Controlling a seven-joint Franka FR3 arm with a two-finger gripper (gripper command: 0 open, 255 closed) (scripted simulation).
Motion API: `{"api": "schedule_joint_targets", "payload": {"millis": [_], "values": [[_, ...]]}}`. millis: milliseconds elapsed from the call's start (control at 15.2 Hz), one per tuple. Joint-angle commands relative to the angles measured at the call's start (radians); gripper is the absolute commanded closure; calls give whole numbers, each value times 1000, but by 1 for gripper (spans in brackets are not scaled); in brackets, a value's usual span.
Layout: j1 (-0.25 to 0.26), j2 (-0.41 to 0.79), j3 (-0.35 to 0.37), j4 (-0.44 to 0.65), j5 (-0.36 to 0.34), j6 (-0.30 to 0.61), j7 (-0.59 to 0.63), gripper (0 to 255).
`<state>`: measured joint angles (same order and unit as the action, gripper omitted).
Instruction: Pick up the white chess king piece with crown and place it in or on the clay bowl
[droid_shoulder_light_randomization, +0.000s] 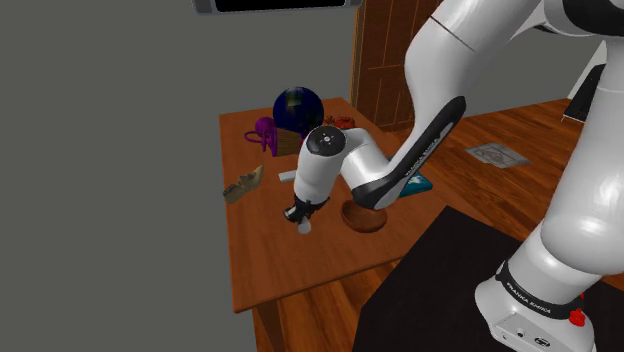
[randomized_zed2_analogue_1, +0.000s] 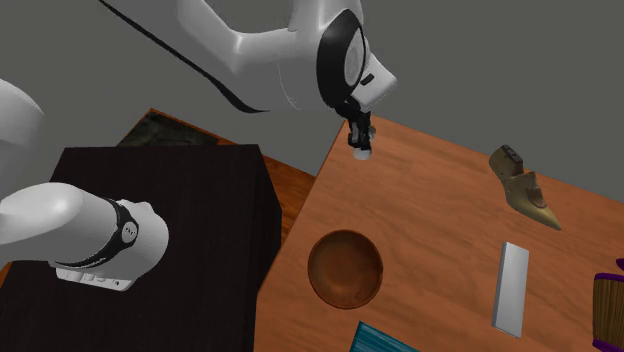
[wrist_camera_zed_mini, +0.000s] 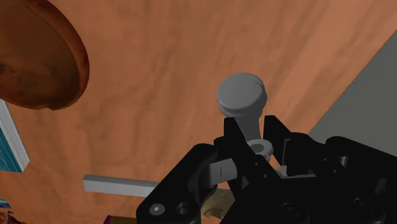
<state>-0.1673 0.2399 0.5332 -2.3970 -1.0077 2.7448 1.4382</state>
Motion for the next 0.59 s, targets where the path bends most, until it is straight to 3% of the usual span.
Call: {"api": "schedule_joint_targets", "payload": {"millis": [0, 528], "values": [[-41, -41, -14, -54, 0, 46, -34, 255], [-199, -162, -105, -222, -4, 218, -219, 255]]}}
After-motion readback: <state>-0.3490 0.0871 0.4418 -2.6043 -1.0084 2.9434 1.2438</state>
